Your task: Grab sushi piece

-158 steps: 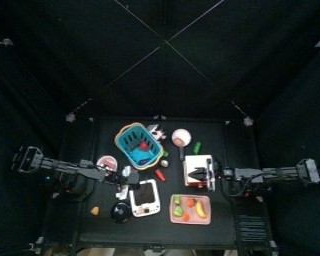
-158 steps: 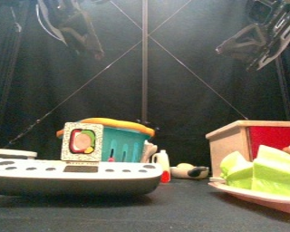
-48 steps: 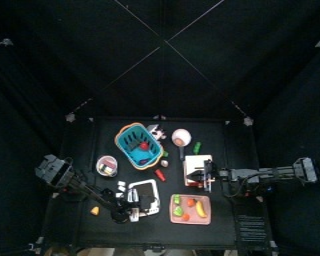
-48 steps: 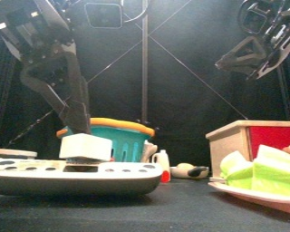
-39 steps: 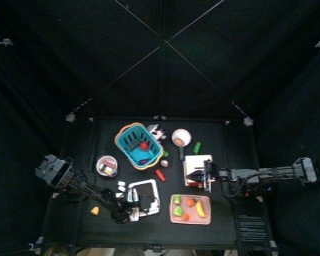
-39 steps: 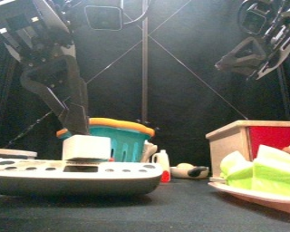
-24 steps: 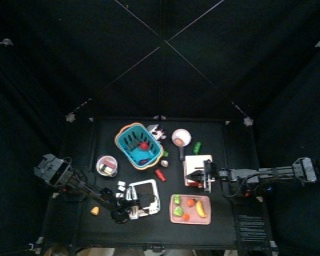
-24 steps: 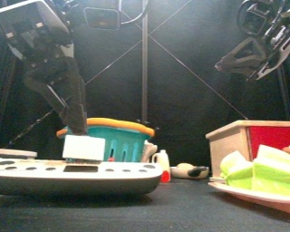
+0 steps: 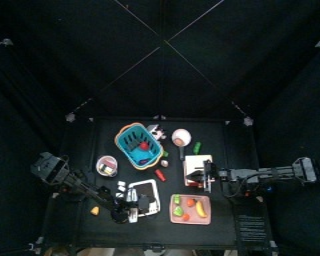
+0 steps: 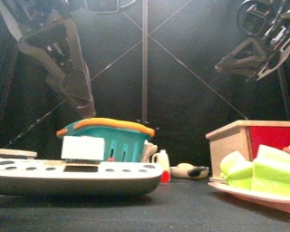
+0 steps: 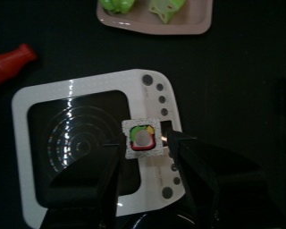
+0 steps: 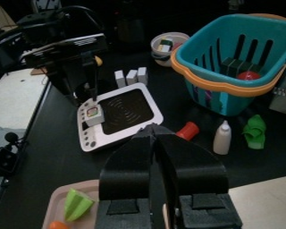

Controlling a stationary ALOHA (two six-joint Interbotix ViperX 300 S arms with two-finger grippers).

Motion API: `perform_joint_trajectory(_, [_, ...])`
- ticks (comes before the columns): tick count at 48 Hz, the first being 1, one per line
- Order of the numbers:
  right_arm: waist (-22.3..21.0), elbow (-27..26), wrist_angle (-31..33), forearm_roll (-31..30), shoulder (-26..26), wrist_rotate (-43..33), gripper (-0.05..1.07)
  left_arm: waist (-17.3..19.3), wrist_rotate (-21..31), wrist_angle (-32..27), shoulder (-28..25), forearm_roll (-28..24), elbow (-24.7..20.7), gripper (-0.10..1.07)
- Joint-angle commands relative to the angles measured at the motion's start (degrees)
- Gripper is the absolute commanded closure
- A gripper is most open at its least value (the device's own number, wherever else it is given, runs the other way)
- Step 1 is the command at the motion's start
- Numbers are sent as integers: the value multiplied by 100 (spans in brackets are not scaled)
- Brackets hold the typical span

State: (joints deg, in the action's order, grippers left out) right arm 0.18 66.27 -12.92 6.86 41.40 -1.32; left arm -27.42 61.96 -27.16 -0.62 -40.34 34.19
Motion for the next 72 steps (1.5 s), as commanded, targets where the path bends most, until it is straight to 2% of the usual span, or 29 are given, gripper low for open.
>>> perform_joint_trajectory(1, [18, -62, -35, 18, -35, 0, 99, 9, 9, -26, -18, -18, -62, 5])
perform_joint_trajectory(6, [26, -62, -26, 9, -88, 0, 99, 35, 9, -44, -132, -18, -70, 2])
perform_joint_trajectory(24, [18, -62, -26, 9, -141, 0, 99, 97, 9, -167, -343, -26, -62, 3])
perform_joint_trajectory(46, [35, -114, -62, 176, -237, 0, 99, 185, 26, -264, -492, -176, -70, 15])
perform_joint_trajectory(60, [53, -105, -53, 167, -325, 0, 99, 176, 18, -264, -413, -281, -70, 13])
perform_joint_trajectory(72, [53, -88, -62, 176, -325, 0, 99, 185, 18, -264, -404, -527, -70, 5])
